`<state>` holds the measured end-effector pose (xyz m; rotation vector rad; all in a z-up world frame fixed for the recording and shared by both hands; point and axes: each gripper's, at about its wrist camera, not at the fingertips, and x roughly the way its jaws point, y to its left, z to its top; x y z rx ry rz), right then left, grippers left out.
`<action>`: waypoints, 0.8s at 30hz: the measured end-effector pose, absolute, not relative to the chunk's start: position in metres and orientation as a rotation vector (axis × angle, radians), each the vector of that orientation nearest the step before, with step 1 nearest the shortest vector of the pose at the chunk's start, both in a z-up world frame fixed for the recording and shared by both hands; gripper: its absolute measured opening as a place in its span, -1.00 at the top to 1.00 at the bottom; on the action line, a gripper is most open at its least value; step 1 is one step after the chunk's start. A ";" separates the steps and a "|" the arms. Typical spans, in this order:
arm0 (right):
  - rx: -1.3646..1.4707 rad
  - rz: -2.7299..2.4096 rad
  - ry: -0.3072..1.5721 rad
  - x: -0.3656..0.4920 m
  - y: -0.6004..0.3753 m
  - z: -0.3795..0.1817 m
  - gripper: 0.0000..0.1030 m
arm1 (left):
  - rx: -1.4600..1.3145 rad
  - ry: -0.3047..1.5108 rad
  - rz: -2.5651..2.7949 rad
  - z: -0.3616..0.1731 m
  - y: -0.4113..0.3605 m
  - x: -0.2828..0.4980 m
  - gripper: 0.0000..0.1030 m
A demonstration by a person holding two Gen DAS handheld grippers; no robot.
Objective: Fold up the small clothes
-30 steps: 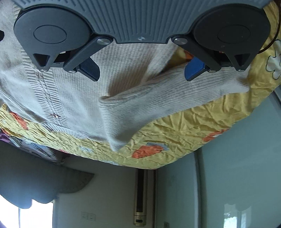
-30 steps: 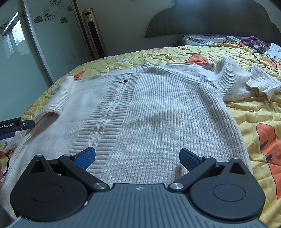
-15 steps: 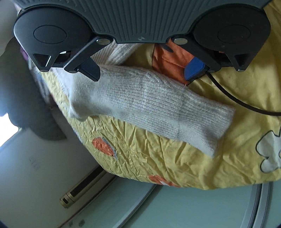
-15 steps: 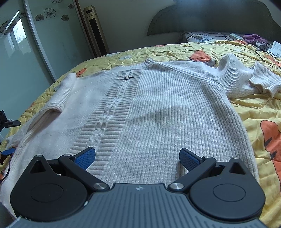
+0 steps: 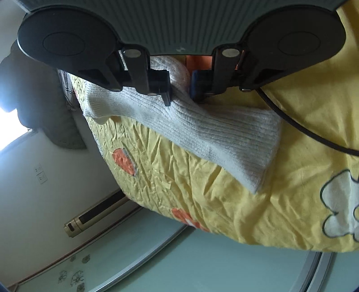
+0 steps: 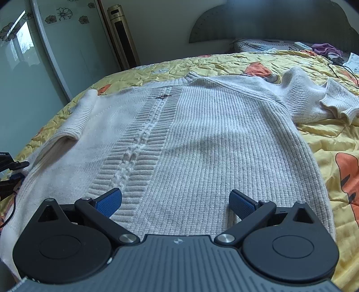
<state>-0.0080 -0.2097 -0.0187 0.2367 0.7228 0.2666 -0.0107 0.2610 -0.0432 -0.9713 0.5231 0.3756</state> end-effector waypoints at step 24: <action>0.143 0.218 0.665 -0.006 -0.241 -0.019 -1.00 | -0.289 0.367 0.711 0.038 0.224 0.022 -0.76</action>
